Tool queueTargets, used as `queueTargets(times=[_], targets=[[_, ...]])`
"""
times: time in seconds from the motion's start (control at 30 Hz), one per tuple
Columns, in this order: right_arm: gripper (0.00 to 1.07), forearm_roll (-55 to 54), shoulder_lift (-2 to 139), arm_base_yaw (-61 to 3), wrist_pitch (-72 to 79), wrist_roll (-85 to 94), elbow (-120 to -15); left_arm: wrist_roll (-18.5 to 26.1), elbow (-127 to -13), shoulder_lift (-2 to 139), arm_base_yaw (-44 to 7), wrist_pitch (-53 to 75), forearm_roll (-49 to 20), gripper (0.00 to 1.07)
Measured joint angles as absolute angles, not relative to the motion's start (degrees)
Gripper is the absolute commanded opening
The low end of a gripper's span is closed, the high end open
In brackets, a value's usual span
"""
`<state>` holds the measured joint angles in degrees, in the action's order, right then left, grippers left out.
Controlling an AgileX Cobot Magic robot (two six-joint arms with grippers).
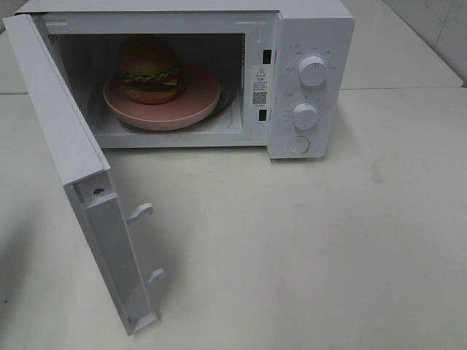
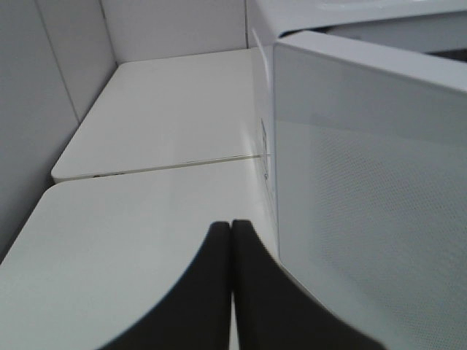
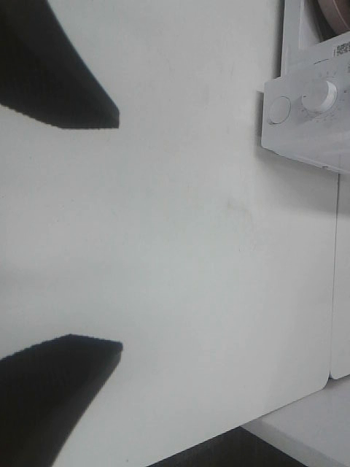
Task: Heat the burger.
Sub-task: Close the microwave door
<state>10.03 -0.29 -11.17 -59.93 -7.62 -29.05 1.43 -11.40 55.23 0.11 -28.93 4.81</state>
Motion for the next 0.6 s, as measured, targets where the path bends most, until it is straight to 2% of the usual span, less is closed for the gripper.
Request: queueTargets(times=[0.03, 0.1, 0.17, 0.2, 0.27, 0.3, 0.37, 0.4, 0.6], targets=[[0.75, 10.0, -0.3, -11.2, -59.9, -7.6, -29.0, 1.4, -11.4, 55.2, 0.1, -28.9, 4.8, 0.0], [0.75, 10.0, -0.3, -11.2, -59.9, -7.6, -29.0, 1.1, -11.1, 61.2, 0.1, -35.1, 10.8, 0.0], [0.75, 10.0, -0.3, -11.2, -59.9, -7.6, -29.0, 0.3, -11.1, 62.7, 0.1, -36.4, 11.9, 0.0], [0.75, 10.0, -0.3, -11.2, -59.9, -7.6, -29.0, -1.9, -11.2, 65.2, 0.1, -38.5, 13.9, 0.0], [0.75, 10.0, -0.3, -11.2, -59.9, -7.6, -29.0, -3.5, -11.2, 66.5, 0.1, -39.5, 14.9, 0.0], [0.75, 10.0, -0.3, -11.2, -59.9, -7.6, -29.0, -6.8, -11.2, 68.8, 0.1, -42.2, 17.8, 0.0], [0.75, 10.0, -0.3, -11.2, -59.9, -7.6, -29.0, -8.0, -11.2, 69.7, 0.1, -43.8, 19.3, 0.0], [0.75, 10.0, -0.3, -11.2, -59.9, -7.6, -29.0, -10.3, -11.3, 72.0, 0.1, -47.5, 23.5, 0.0], [0.75, 10.0, -0.3, -11.2, -59.9, -7.6, -29.0, -11.9, -11.3, 76.0, 0.1, -53.3, 29.4, 0.0]])
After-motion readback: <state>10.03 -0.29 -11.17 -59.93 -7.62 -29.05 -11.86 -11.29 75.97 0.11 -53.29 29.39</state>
